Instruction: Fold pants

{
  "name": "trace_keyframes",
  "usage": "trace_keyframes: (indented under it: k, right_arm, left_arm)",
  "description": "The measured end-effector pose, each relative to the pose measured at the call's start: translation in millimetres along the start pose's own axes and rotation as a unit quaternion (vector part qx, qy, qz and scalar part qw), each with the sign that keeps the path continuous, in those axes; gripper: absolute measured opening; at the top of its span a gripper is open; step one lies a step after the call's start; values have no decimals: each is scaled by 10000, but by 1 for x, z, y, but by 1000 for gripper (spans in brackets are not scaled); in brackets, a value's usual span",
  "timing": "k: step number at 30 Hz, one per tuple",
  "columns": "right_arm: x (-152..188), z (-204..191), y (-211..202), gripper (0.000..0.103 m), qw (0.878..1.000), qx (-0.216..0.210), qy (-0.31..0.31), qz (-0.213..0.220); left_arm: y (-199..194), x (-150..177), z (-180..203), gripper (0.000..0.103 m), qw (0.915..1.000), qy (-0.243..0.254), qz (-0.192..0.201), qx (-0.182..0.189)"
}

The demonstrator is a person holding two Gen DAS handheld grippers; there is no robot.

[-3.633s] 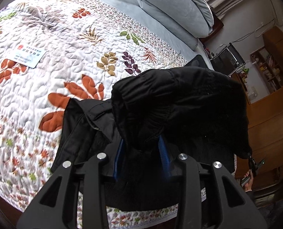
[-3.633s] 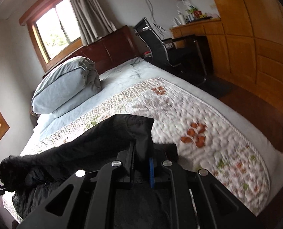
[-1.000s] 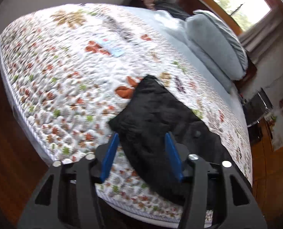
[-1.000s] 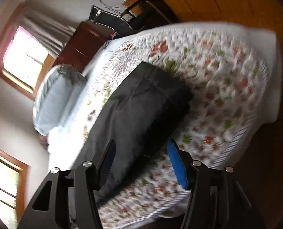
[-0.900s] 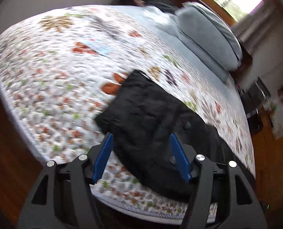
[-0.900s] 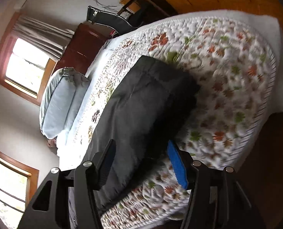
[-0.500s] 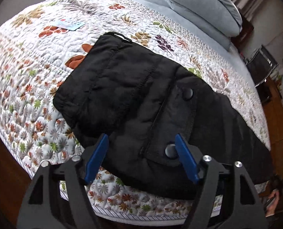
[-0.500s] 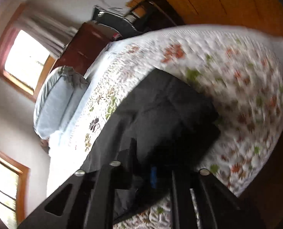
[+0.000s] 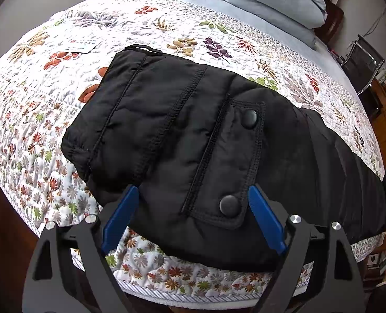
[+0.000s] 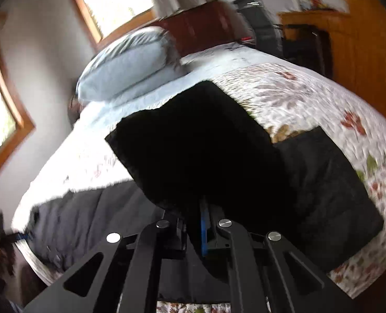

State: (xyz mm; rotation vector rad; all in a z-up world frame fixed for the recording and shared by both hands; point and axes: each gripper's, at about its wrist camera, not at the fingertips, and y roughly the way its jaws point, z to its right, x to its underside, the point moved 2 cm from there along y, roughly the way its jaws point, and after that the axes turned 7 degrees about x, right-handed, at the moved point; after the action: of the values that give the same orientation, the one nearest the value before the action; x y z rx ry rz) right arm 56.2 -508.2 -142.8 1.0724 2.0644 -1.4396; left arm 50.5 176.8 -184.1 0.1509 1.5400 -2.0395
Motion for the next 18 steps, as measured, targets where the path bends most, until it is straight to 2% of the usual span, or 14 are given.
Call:
trace_keyframes:
  k: [2,4,6,7,9,13,15,17,18]
  right_arm:
    - [-3,28,-13,7,9981,-76,591,162]
    - [-2,64,-22,7,9922,91,1227,213]
    - [4,94,-23,8,9856,453,1628,44]
    - [9,113,-20,13,9804,693,1837,-142]
    - [20,133,-12,19,9742,855,2029,-500]
    - [34,141,-10,26,9711,656,2227,-560]
    - [36,135,-14,36,9720,654,2181,-581]
    - [36,130,-20,50,9735,769,2058,-636]
    - [37,123,-23,53,9749,901,1919,-674]
  left_arm:
    - [0,-1,-1,86,10000,-5,-24,14]
    - [2,-1,-2,86,10000,-26,-31,27]
    - [4,-2,-4,86,9999,-87,-31,57]
    - [4,-2,-5,86,9999,-105,-27,64]
    - [7,-2,-6,87,9999,-102,-41,57]
    - [6,-2,-4,87,10000,-9,-52,7]
    - [0,-2,-4,85,10000,-19,1,57]
    - [-16,-2,-7,85,9997,-71,219,86]
    - [-26,-1,-10,85,9993,-104,367,17]
